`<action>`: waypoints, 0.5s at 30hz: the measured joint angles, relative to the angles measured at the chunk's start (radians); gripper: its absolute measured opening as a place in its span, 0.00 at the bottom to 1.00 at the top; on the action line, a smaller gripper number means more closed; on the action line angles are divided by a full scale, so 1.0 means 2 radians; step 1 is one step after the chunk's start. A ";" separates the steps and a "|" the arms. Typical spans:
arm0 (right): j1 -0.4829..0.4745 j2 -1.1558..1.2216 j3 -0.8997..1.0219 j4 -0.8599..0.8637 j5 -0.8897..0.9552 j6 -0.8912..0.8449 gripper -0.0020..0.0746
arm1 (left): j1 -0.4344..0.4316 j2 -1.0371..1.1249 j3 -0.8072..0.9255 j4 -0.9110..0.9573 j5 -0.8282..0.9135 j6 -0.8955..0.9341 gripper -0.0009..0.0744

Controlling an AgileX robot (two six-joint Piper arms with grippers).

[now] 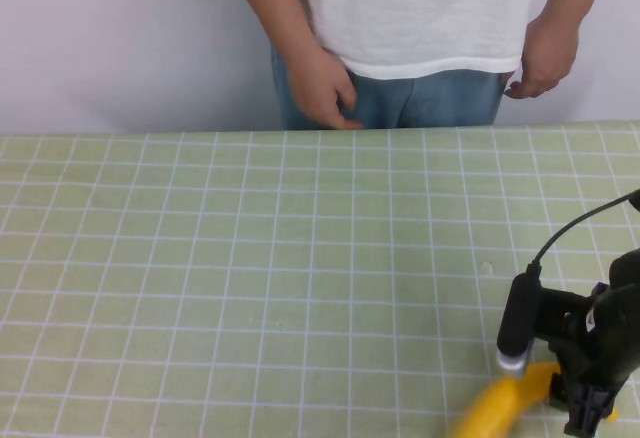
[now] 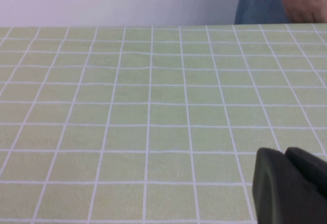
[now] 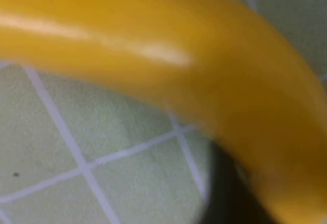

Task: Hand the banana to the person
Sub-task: Pick up the banana, then hand the grabbed banana to the person

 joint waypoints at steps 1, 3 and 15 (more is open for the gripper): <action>0.000 0.002 0.000 0.002 0.000 0.000 0.41 | 0.000 0.000 0.000 0.000 0.000 0.000 0.01; 0.000 0.002 -0.001 0.009 0.004 0.002 0.34 | 0.000 0.000 0.000 0.000 0.000 0.000 0.01; 0.000 -0.143 -0.003 0.027 0.035 0.007 0.34 | 0.000 0.000 0.000 0.000 0.000 0.000 0.01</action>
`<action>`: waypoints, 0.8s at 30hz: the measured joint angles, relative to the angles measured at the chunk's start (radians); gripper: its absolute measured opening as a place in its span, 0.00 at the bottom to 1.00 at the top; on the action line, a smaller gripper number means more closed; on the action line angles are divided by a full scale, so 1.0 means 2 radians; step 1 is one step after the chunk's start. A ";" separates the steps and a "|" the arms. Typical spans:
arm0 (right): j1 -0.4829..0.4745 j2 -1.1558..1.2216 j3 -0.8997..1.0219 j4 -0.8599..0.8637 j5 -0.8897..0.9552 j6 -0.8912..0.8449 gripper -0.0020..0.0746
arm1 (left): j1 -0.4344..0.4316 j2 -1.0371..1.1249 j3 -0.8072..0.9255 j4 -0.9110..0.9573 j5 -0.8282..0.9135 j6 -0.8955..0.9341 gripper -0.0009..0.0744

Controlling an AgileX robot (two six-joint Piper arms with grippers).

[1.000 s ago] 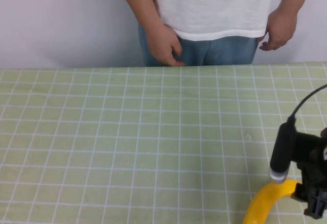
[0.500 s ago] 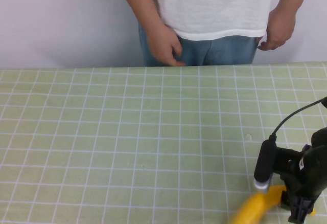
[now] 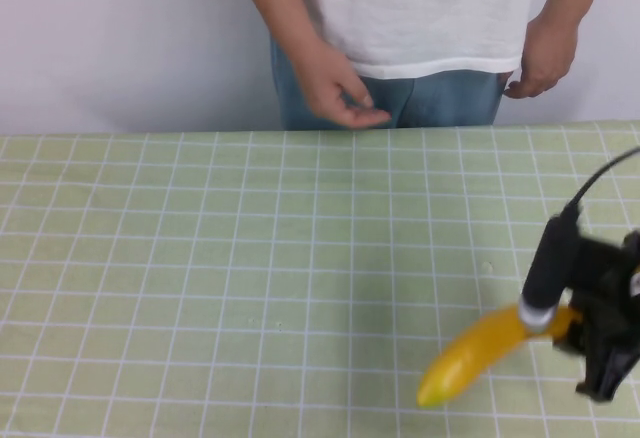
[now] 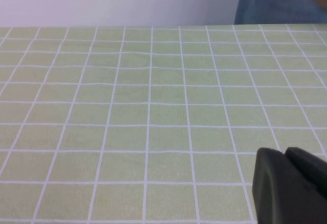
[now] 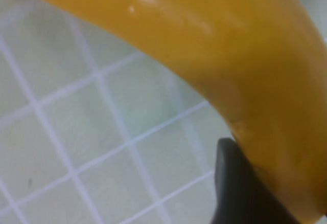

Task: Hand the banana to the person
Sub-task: Hand the grabbed banana to the person

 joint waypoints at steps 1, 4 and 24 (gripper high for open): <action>0.000 -0.019 -0.004 0.007 0.004 0.000 0.34 | 0.000 0.000 0.000 0.000 0.000 0.000 0.01; 0.000 -0.060 -0.032 0.026 0.010 0.011 0.34 | 0.000 0.000 0.000 0.000 0.000 0.000 0.01; 0.002 0.163 -0.457 0.080 0.206 0.011 0.34 | 0.000 0.000 0.000 0.000 0.000 0.000 0.01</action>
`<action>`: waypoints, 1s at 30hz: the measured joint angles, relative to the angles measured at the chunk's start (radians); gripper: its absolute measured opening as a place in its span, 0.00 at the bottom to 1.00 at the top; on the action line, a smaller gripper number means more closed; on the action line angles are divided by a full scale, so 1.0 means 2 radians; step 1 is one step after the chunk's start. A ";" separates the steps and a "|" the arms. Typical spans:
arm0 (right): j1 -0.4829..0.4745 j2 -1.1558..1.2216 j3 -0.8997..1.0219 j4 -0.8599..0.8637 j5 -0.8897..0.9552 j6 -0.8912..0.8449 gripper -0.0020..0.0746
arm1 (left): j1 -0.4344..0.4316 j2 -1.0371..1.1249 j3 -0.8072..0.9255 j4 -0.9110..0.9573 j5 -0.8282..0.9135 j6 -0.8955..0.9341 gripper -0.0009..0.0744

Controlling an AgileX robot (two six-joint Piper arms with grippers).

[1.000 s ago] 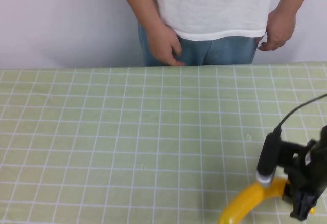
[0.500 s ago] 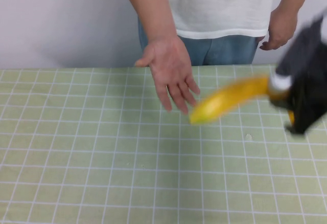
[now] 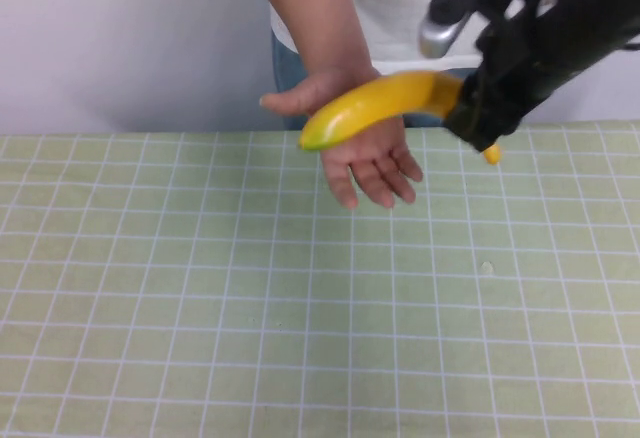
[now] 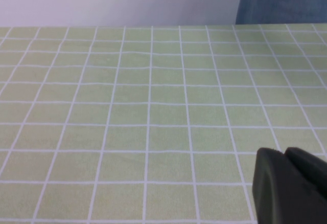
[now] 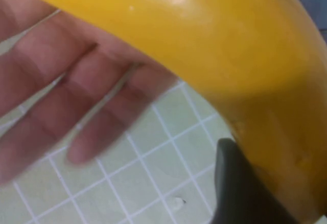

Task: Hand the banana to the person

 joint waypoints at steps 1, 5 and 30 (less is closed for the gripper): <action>0.002 0.009 -0.005 0.000 0.001 -0.002 0.34 | 0.000 0.000 0.000 0.000 0.000 0.000 0.01; 0.021 0.037 -0.009 -0.026 0.002 -0.006 0.34 | 0.000 0.000 0.000 0.000 0.000 0.000 0.01; 0.048 -0.098 -0.011 -0.107 0.071 0.139 0.15 | 0.000 0.000 0.000 0.000 0.000 0.000 0.01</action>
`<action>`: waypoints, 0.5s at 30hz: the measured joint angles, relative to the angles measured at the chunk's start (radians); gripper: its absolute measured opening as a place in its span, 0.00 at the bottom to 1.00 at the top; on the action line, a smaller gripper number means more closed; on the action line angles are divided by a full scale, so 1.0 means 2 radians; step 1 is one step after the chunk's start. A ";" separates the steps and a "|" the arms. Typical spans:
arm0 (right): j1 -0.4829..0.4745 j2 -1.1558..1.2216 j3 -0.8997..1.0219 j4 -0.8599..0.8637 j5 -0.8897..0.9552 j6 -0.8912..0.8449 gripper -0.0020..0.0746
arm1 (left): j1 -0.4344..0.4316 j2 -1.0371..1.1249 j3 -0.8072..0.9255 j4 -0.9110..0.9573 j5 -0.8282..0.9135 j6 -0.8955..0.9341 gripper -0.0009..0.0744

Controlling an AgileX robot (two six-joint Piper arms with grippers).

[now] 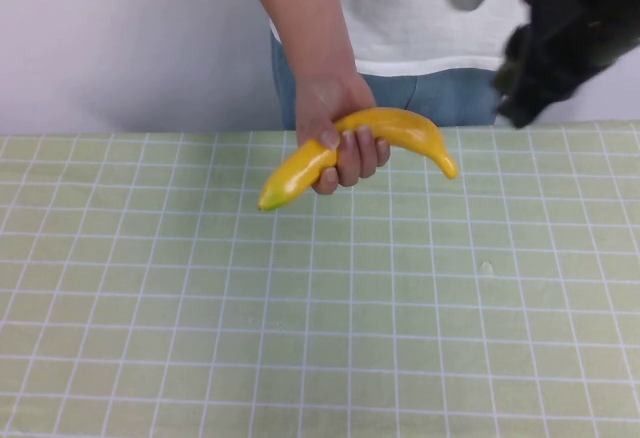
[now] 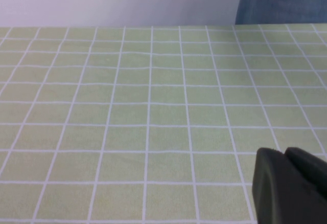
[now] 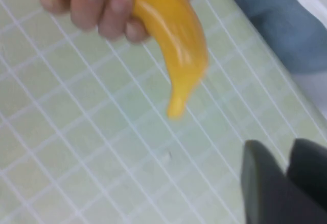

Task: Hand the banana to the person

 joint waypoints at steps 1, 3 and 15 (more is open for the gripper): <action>0.000 -0.010 0.000 -0.006 0.009 0.005 0.11 | 0.000 0.000 0.000 0.000 0.000 0.000 0.01; 0.000 -0.036 0.000 -0.017 0.029 0.023 0.06 | 0.000 0.000 0.000 0.000 0.000 0.000 0.01; 0.000 -0.221 0.231 0.045 -0.096 0.096 0.02 | 0.000 0.000 0.000 0.000 0.000 0.000 0.01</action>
